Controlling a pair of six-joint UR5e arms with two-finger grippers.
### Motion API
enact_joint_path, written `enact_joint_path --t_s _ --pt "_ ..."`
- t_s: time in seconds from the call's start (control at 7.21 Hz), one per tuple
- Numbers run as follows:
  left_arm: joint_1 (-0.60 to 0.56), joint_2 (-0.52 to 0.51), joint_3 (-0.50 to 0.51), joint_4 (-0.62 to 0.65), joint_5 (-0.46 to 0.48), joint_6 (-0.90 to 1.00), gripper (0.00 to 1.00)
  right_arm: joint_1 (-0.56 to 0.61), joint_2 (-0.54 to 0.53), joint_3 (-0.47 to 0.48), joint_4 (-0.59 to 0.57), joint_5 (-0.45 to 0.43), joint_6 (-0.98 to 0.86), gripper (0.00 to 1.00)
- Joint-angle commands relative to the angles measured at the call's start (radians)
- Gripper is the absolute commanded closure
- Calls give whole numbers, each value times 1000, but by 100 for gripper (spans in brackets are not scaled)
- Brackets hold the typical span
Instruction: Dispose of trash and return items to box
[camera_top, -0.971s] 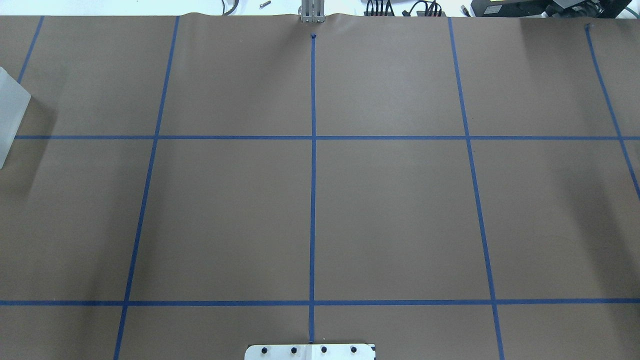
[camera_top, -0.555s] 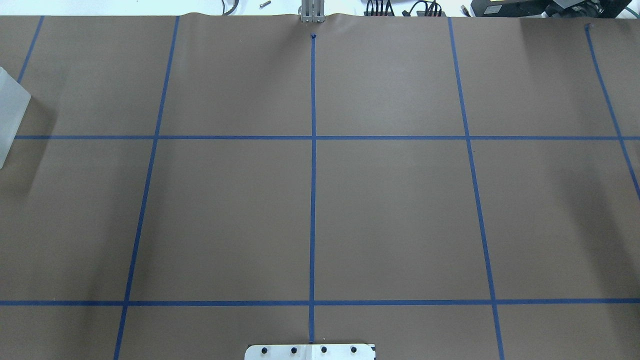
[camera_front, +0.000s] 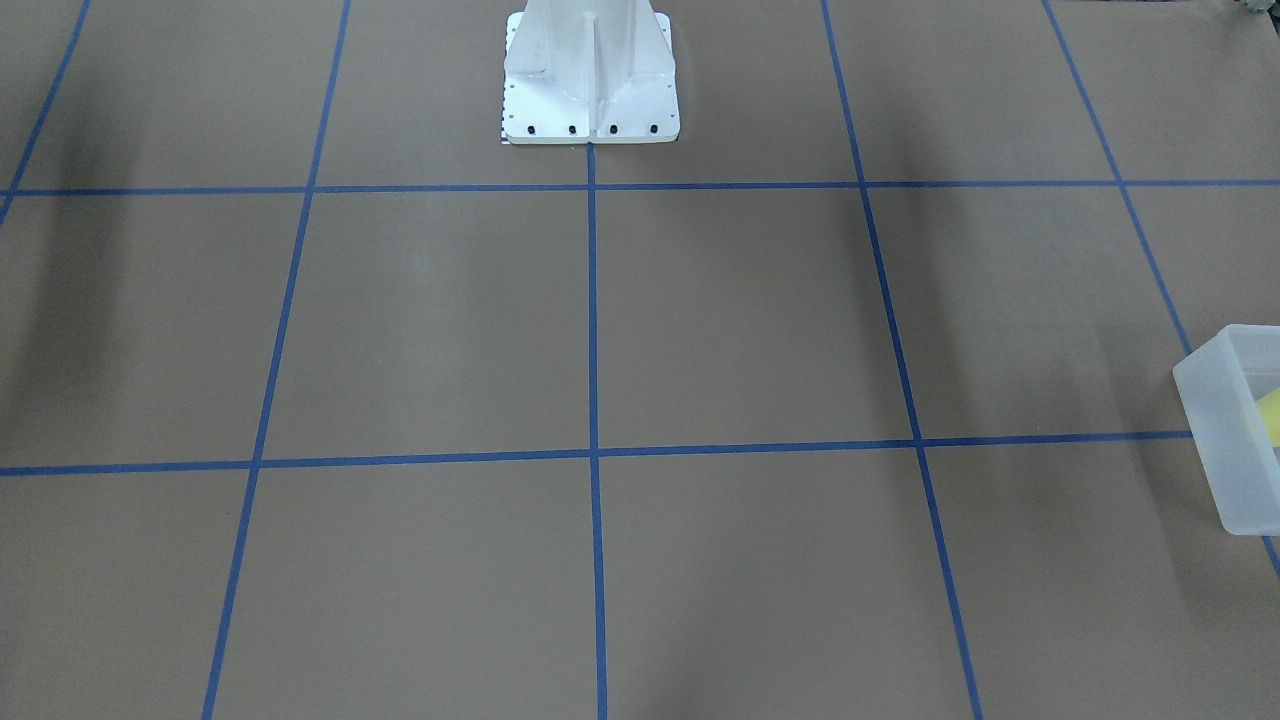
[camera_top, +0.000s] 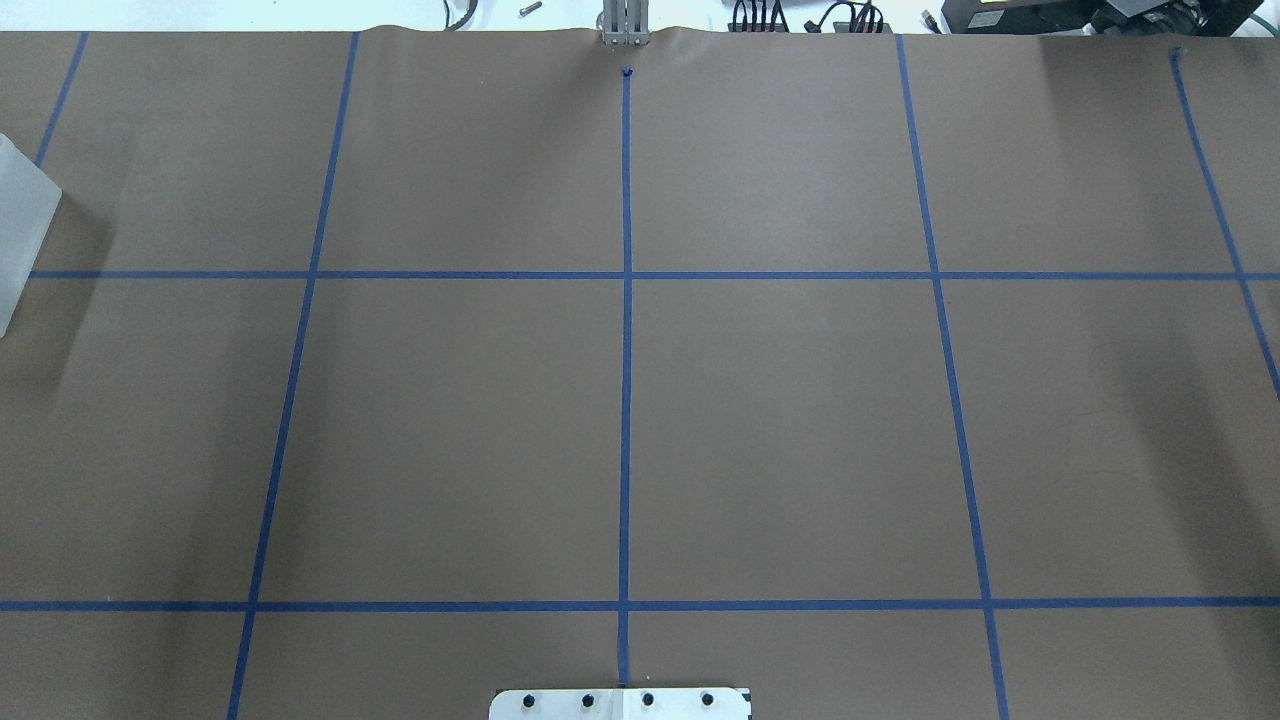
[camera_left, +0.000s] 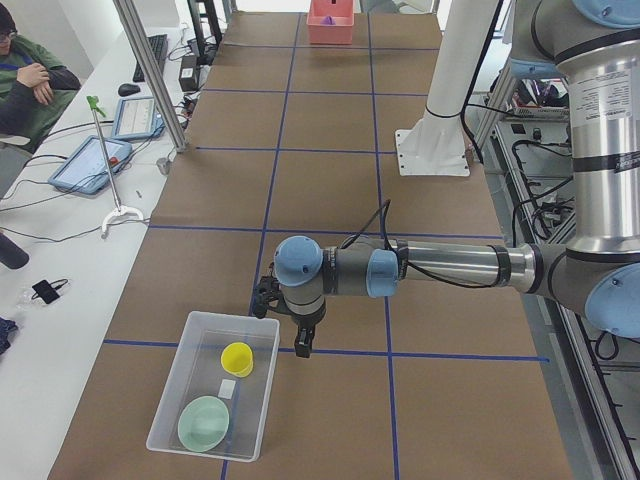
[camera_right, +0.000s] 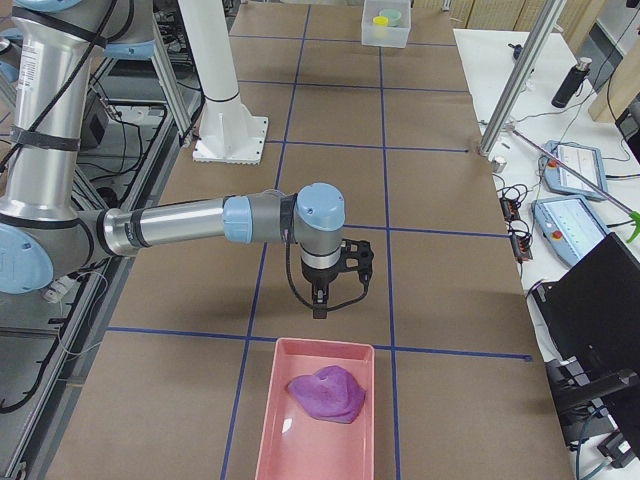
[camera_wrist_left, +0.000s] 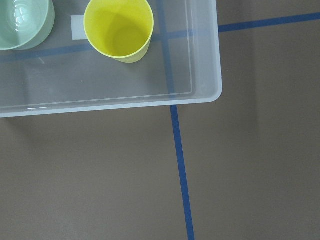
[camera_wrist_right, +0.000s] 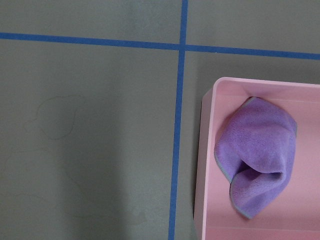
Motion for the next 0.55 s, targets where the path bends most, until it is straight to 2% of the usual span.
enact_joint_path --t_s 0.0,0.42 --pt "0 -1 0 0 0 0 1 -3 2 1 1 0 0 0" --pt "0 -4 0 0 0 0 1 -3 2 32 0 0 0 0"
